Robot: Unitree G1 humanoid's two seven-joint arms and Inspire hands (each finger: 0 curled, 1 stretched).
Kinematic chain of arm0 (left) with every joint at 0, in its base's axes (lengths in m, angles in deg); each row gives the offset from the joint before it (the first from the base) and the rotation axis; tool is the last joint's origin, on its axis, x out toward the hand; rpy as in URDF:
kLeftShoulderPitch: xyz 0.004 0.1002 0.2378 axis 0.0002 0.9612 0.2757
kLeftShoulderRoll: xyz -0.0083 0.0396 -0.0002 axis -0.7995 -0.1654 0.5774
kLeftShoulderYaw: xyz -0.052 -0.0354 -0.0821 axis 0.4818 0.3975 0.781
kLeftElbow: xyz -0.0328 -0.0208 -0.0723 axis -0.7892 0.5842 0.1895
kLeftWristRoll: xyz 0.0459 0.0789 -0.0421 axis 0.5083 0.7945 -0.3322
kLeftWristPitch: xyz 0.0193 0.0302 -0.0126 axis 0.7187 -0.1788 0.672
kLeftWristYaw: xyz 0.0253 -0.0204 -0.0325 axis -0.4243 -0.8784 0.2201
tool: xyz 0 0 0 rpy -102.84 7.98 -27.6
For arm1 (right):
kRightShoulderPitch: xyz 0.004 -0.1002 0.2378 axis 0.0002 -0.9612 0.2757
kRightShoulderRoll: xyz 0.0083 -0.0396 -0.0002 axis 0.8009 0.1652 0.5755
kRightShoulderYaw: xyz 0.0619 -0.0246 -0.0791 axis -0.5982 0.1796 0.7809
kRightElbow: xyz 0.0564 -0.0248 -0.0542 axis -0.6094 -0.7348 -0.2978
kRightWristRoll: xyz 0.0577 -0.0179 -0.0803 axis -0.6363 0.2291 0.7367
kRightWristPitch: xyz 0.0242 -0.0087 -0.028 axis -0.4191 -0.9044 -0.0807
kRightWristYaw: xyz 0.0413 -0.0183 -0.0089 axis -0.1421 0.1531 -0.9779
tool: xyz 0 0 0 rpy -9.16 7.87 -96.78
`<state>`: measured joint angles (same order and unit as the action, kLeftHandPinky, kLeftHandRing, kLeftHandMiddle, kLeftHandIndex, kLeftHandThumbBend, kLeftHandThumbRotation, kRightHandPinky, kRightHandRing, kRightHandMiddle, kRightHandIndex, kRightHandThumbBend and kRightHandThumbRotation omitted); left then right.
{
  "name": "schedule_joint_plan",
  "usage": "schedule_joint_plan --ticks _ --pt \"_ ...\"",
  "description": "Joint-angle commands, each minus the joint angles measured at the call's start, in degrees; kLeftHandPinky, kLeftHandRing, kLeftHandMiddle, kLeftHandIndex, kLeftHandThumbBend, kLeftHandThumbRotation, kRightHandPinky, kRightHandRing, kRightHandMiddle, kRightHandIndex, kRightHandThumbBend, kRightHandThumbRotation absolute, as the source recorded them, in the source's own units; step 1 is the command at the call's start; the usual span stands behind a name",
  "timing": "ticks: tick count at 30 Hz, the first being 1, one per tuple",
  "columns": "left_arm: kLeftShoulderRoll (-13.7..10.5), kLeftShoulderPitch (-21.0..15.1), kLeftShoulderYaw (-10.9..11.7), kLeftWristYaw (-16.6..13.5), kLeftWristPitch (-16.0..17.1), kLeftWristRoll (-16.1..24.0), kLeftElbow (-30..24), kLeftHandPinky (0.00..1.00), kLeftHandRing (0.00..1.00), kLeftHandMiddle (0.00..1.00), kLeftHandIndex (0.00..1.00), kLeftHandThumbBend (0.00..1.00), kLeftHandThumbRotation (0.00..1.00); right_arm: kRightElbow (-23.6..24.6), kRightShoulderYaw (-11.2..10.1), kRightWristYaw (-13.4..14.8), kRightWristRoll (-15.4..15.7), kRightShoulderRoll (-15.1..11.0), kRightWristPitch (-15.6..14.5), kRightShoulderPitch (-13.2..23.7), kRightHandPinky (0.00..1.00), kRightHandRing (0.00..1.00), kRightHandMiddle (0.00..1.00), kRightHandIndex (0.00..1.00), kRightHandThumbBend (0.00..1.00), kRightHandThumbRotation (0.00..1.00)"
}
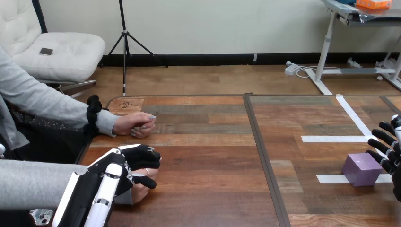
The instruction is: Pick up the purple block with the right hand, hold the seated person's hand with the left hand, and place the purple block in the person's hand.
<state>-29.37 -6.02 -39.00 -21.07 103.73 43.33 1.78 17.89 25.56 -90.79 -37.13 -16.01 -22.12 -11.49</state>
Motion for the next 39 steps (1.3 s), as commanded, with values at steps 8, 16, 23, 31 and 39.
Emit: schedule_joint_plan --ticks 8,16,23,31,39 --pt "0.2 -3.1 0.3 0.4 0.3 -0.5 -1.0 0.50 0.67 0.67 0.63 0.16 0.87 -0.8 -0.9 -1.0 -0.8 -1.6 -0.5 6.5 0.84 0.86 0.85 0.82 0.72 0.67" --pt "0.1 -2.7 0.2 0.2 -0.7 -0.6 -1.8 0.51 0.68 0.67 0.64 0.21 0.86 -1.4 0.1 -0.6 0.4 -1.7 -0.4 6.9 0.89 0.89 0.88 0.84 0.71 0.69" --pt "0.0 -2.8 0.3 0.6 -0.5 -0.8 -1.8 0.50 0.68 0.67 0.63 0.19 0.85 -1.7 0.6 -0.2 1.4 -1.7 -0.6 7.2 0.92 0.92 0.90 0.87 0.67 0.72" --pt "-0.2 -2.6 0.3 0.7 -1.1 -1.1 -2.3 0.49 0.67 0.66 0.63 0.15 0.84 -2.1 1.3 0.6 2.5 -1.5 -0.8 7.4 0.94 0.92 0.91 0.89 0.67 0.73" --pt "-0.2 -2.2 0.3 0.7 -1.6 -1.0 -3.0 0.49 0.67 0.67 0.63 0.11 0.84 -2.3 2.4 0.2 4.6 -1.6 -0.3 7.1 0.98 0.97 0.95 0.92 0.64 0.76"
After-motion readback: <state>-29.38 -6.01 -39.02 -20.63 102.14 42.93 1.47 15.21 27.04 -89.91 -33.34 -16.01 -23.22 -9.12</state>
